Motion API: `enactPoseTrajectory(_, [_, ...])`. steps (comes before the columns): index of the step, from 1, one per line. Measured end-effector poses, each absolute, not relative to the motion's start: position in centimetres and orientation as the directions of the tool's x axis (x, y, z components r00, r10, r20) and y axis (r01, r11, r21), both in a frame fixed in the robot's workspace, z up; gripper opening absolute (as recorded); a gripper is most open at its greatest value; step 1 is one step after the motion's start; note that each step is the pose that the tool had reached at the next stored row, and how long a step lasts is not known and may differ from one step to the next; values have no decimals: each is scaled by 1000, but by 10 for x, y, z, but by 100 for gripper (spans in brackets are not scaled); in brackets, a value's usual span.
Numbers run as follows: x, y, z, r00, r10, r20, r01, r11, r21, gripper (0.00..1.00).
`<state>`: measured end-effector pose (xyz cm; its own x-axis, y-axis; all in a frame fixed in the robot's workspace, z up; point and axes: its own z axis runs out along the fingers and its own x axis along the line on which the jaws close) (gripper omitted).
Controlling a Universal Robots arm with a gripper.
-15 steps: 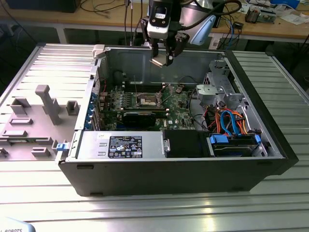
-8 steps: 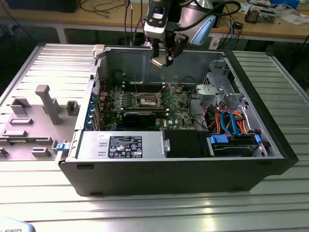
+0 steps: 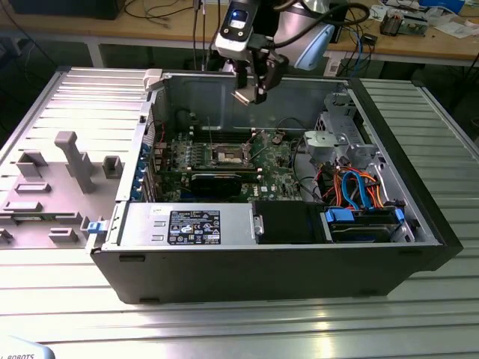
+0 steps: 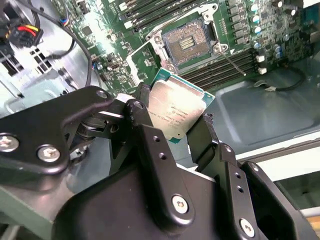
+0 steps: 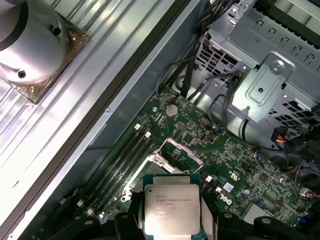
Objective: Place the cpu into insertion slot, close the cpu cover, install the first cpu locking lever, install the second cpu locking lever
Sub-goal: 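Place the cpu into insertion slot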
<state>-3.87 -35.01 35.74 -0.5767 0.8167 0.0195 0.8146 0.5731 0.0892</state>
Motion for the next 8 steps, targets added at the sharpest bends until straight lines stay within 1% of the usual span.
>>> enactPoseTrajectory(3, [-39, -350, 357, -543, 839, 20, 837, 540, 89, 54])
enactPoseTrajectory(8, [-39, -350, 357, -536, 844, 20, 841, 533, 89, 54])
